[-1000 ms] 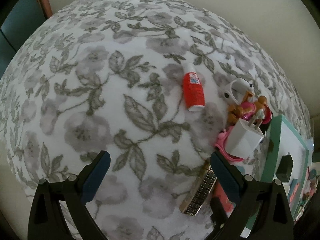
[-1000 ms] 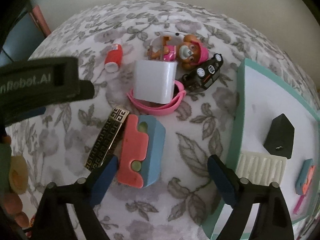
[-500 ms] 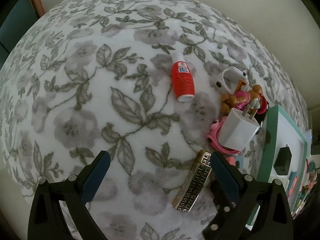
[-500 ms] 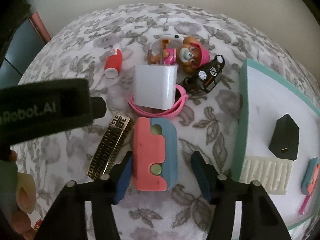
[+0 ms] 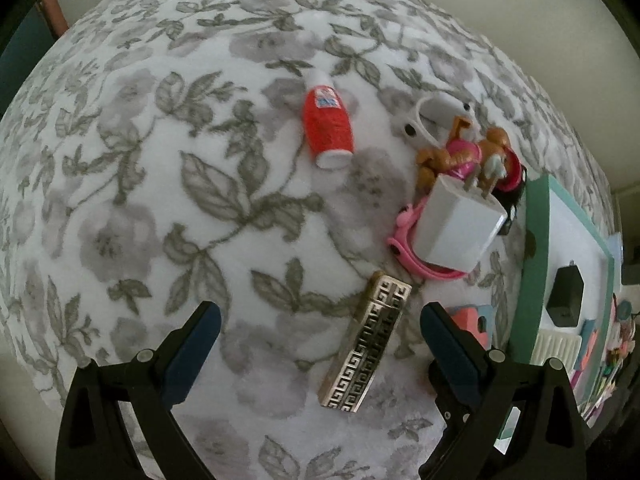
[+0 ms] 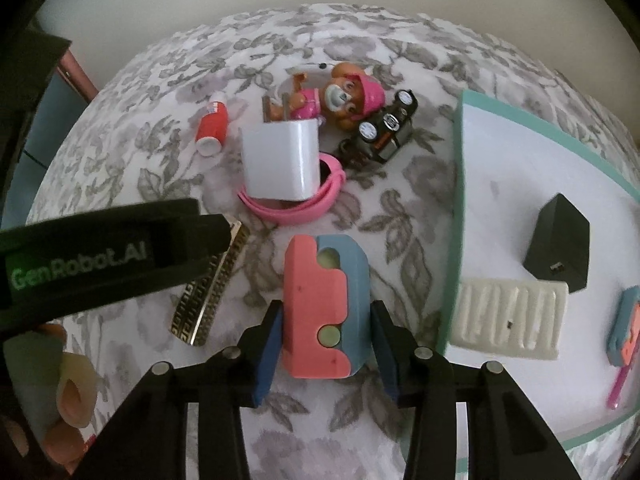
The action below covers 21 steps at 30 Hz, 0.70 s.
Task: Organize rigid objects
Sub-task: 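Grasp the gold-black patterned lighter with the left tool while the right tool grasps the pink-blue eraser case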
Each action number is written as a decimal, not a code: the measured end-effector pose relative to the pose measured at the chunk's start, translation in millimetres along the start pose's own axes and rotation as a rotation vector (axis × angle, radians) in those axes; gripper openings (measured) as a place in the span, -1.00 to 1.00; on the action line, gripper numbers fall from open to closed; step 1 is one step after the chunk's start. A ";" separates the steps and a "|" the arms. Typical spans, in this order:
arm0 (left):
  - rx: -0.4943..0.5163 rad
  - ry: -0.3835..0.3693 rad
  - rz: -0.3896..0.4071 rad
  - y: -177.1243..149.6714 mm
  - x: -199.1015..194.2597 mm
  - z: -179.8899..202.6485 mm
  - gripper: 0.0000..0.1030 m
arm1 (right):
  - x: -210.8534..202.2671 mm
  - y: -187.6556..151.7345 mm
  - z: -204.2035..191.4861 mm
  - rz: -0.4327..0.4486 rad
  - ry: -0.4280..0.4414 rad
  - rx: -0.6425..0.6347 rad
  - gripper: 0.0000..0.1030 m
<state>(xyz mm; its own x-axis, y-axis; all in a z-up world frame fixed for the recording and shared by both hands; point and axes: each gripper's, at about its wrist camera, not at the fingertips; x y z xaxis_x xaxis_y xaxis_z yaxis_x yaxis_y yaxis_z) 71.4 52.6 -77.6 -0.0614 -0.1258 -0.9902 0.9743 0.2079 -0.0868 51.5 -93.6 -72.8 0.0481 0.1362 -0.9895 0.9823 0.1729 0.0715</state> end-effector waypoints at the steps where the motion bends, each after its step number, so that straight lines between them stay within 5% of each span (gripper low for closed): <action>1: 0.008 0.001 -0.002 -1.4 2.3 3.6 0.93 | -0.3 -1.4 1.2 -0.003 0.000 0.002 -0.13; 9: 0.058 0.003 -0.027 -8.4 15.6 26.1 0.43 | -3.7 -10.6 3.6 -0.010 0.010 0.000 -0.13; 16: 0.104 -0.016 -0.019 -7.8 12.2 36.7 -0.45 | -2.7 -10.6 3.6 -0.014 0.014 0.000 -0.13; 21: 0.156 0.020 -0.017 -8.6 16.5 54.8 -0.50 | -1.2 -8.7 2.2 -0.013 0.012 -0.002 -0.12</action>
<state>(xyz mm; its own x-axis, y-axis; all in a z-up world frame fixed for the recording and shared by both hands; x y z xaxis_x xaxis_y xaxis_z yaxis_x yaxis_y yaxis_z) 73.9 -4.4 -87.2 -0.0809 -0.1079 -0.9909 0.9948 0.0524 -0.0869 43.3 -97.4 -72.5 0.0336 0.1452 -0.9888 0.9825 0.1765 0.0593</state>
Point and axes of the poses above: each gripper's, at about its wrist camera, not at the fingertips, and x roughly the way its jaws point, z to its right, y to its top, and after that the axes turned 14 degrees about -z, right-handed
